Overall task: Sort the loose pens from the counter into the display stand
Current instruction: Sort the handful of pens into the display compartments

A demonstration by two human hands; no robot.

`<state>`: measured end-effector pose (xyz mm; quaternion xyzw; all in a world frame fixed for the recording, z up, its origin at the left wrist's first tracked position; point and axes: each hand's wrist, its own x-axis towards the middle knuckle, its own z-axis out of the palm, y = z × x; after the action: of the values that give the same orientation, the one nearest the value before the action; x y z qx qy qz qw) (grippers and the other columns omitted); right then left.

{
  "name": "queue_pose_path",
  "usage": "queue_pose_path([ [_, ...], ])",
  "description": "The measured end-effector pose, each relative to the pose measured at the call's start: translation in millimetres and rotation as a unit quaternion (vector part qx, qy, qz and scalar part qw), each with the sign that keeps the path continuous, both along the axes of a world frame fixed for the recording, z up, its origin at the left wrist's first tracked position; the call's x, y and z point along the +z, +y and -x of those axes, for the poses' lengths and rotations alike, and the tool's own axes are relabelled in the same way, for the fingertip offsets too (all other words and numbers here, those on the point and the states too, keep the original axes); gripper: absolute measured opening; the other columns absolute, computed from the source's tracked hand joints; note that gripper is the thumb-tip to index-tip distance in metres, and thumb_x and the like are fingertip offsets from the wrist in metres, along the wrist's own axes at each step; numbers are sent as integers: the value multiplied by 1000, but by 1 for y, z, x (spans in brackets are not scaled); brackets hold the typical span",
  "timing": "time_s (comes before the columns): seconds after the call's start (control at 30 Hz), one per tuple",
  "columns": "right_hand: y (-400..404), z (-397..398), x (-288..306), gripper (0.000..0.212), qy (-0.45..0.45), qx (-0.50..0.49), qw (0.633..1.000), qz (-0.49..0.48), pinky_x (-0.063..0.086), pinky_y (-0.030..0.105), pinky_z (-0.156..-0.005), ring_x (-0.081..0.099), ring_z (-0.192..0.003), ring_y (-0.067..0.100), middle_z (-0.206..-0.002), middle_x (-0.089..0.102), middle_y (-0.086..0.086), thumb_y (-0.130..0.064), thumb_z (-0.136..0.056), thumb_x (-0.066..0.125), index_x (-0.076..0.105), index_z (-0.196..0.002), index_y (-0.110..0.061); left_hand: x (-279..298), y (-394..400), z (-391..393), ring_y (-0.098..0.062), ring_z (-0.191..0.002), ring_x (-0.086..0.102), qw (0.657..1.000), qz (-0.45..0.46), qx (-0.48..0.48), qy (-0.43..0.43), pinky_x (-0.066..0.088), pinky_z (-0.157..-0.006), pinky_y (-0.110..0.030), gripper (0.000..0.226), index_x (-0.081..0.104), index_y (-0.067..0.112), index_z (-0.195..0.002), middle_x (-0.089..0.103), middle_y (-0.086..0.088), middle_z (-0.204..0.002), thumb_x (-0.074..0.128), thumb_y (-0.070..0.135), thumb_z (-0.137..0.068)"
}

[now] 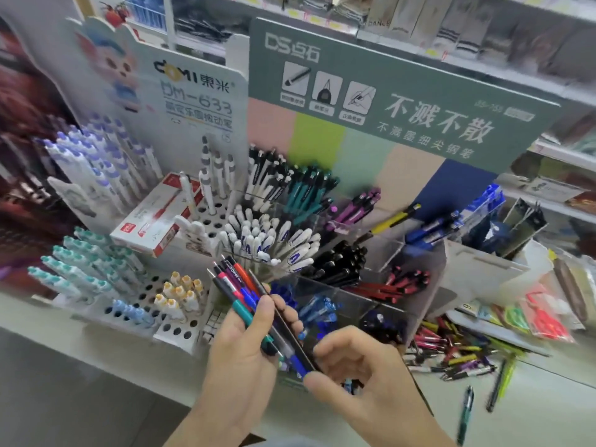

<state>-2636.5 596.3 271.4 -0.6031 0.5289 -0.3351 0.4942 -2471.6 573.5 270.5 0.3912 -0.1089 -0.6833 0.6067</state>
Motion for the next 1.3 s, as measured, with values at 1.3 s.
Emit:
queue_pose_path([
  [1.3, -89, 33, 45, 26, 139, -162, 876, 433, 56, 19, -74, 69, -78, 6, -89, 72, -6, -3, -84, 79, 74, -107, -12, -18, -2, 5, -29, -59, 60, 990, 4, -118, -75, 55, -52, -38, 39, 54, -2, -115, 61, -16, -73, 60, 15, -80],
])
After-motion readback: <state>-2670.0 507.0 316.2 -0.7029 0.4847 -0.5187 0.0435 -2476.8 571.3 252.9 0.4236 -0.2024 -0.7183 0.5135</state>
